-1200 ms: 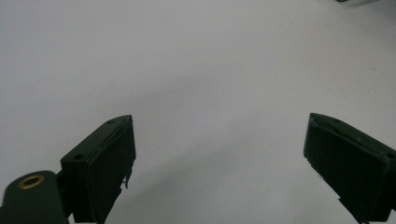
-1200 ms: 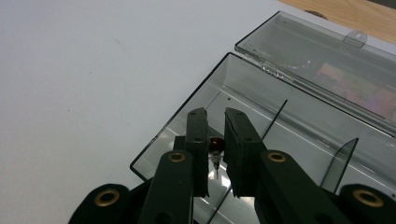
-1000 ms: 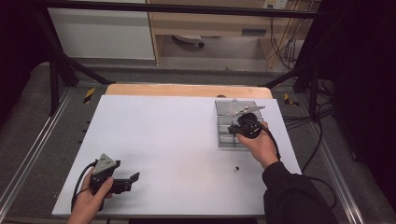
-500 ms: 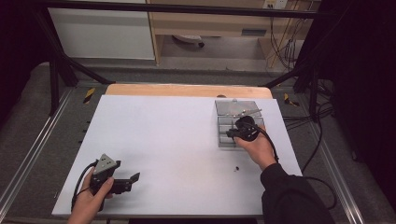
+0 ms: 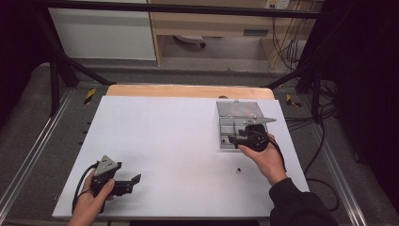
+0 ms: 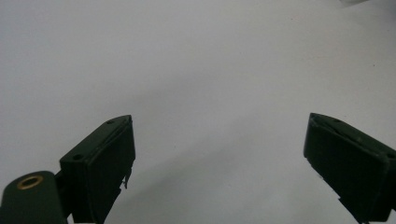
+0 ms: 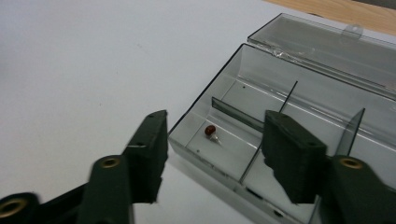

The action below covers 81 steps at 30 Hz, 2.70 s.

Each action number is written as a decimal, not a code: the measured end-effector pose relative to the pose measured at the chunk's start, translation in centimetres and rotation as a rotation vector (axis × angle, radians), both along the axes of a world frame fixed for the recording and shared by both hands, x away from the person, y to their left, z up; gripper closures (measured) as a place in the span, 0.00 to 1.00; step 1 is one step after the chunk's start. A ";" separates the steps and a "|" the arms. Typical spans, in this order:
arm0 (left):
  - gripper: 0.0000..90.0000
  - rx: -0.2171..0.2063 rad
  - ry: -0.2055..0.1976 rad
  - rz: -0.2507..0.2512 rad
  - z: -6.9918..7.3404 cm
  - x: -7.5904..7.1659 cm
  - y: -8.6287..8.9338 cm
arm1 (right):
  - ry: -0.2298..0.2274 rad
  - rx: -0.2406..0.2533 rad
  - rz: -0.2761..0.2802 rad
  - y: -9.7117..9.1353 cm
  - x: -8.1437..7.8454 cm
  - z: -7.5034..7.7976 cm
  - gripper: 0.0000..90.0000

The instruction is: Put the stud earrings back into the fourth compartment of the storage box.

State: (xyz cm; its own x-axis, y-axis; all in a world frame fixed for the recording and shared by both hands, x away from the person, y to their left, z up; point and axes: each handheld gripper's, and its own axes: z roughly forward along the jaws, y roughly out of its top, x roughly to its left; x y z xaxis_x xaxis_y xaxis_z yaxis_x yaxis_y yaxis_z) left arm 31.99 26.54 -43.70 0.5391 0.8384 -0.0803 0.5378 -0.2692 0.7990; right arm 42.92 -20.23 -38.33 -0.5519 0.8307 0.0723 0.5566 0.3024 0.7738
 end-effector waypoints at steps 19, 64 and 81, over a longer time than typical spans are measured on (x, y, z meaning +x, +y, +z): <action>0.10 0.001 0.001 -0.001 0.0 0.0 0.0 | 0.038 0.016 -0.067 -1.7 -5.1 -2.0 0.34; 0.10 0.009 0.005 -0.013 -0.1 0.0 -0.2 | 0.147 -0.083 -0.024 0.4 -6.2 -6.2 0.84; 0.10 0.010 0.007 -0.014 -0.1 0.0 -0.2 | 0.125 -0.021 -0.015 -0.6 -5.9 -5.2 0.85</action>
State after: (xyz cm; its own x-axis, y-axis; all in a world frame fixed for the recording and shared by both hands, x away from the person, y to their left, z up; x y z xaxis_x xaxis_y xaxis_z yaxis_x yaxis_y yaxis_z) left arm 31.98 26.32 -43.81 0.5504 0.8315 -0.0756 0.5393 -0.2849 0.7925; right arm 37.07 -20.86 -43.56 -0.5268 0.8411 0.1226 0.6529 0.3081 0.6919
